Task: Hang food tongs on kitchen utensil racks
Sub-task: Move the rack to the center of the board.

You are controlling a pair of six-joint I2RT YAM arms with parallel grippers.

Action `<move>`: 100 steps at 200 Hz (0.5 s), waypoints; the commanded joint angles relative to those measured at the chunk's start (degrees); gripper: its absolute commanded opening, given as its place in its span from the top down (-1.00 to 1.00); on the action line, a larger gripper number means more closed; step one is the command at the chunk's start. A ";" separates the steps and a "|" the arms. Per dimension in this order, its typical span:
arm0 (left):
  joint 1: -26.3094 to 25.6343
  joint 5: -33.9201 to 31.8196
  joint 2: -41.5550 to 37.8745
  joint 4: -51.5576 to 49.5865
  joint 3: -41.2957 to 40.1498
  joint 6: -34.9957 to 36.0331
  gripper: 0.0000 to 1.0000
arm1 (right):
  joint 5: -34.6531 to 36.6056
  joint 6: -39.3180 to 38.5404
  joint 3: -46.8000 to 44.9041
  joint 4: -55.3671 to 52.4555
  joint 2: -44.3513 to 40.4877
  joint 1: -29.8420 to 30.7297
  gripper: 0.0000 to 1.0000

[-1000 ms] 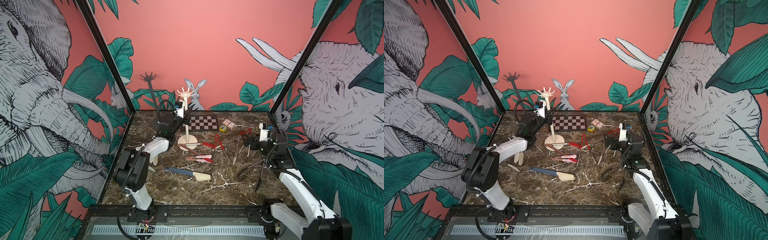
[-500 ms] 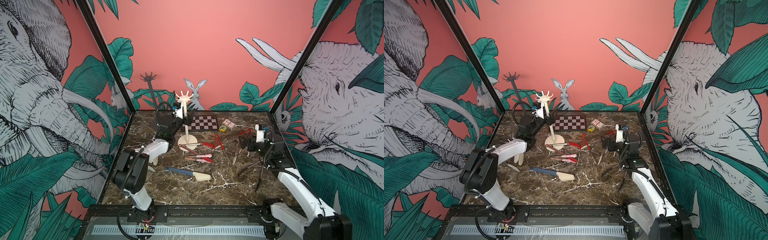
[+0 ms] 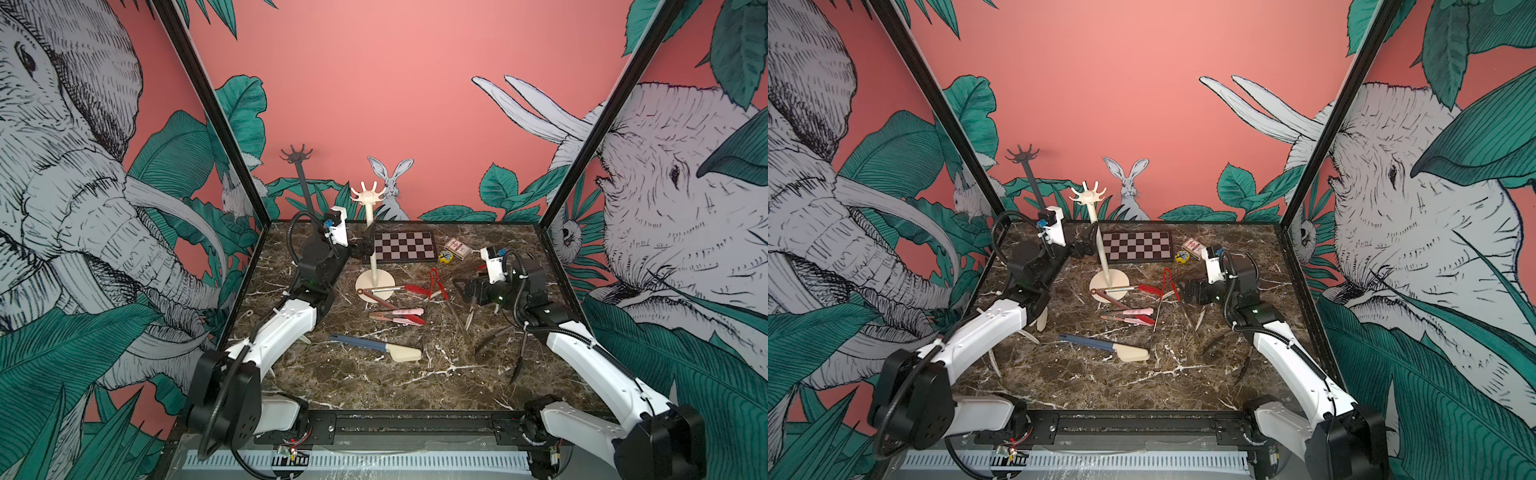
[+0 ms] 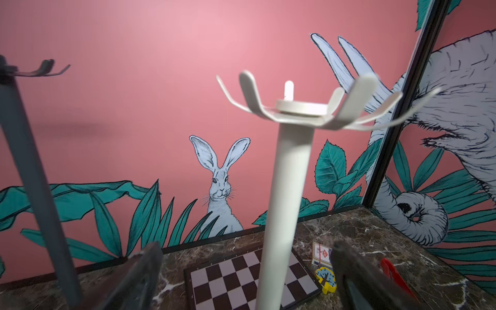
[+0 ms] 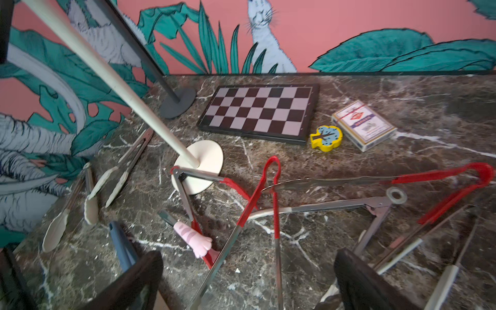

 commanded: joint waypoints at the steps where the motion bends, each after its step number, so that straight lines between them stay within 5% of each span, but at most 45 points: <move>1: 0.41 -4.06 -6.55 -12.45 -2.65 -0.90 -0.99 | -1.72 -3.13 4.09 -4.12 2.70 3.03 -0.97; 64: 0.80 -6.12 -20.05 -38.93 -7.17 -8.66 -0.99 | 1.05 -7.89 15.09 -11.48 15.11 13.09 -0.89; 100: 0.80 -4.82 -23.64 -50.51 -8.19 -13.38 -0.99 | 2.01 -10.68 22.94 -14.69 25.41 17.94 -0.68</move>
